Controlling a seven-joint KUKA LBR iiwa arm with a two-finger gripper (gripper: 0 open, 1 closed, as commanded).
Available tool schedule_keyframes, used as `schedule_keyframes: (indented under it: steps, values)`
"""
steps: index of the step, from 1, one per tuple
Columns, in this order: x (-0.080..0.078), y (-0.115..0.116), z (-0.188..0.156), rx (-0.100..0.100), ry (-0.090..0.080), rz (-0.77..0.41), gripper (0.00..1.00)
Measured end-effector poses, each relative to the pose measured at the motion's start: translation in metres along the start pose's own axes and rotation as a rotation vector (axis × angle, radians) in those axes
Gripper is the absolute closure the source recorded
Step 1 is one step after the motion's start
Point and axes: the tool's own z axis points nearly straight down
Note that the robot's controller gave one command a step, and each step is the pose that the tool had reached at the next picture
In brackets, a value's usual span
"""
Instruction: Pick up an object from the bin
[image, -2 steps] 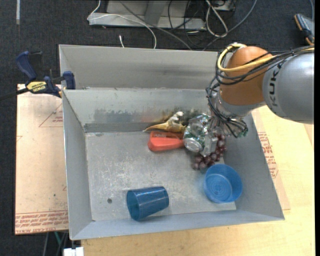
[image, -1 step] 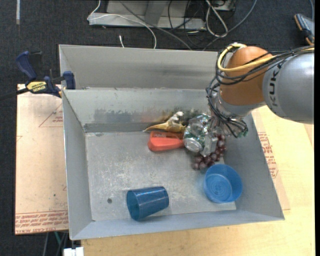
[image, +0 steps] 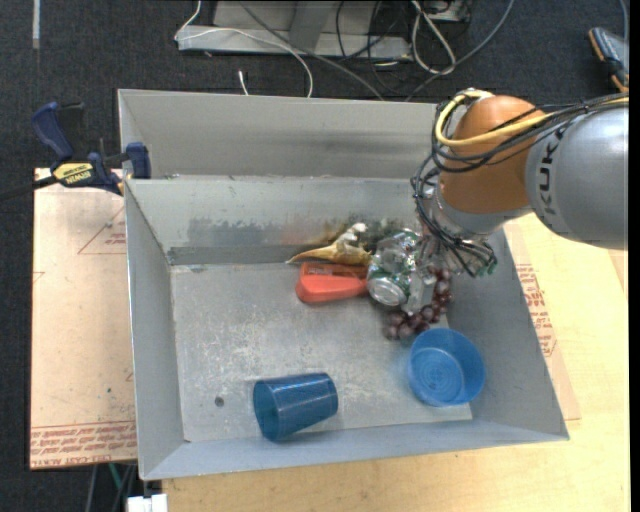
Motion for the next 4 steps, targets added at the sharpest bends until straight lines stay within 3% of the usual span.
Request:
schedule_keyframes:
  steps: [1,2,3,4]
  values:
    - [0.011,0.044,-0.058,0.001,-0.007,-0.235,1.0]
    - [0.018,-0.001,-0.122,0.003,-0.003,-0.071,1.0]
    - [0.038,0.028,-0.03,-0.008,0.002,-0.221,1.0]
    - [0.014,0.003,-0.099,0.012,-0.021,-0.159,1.0]
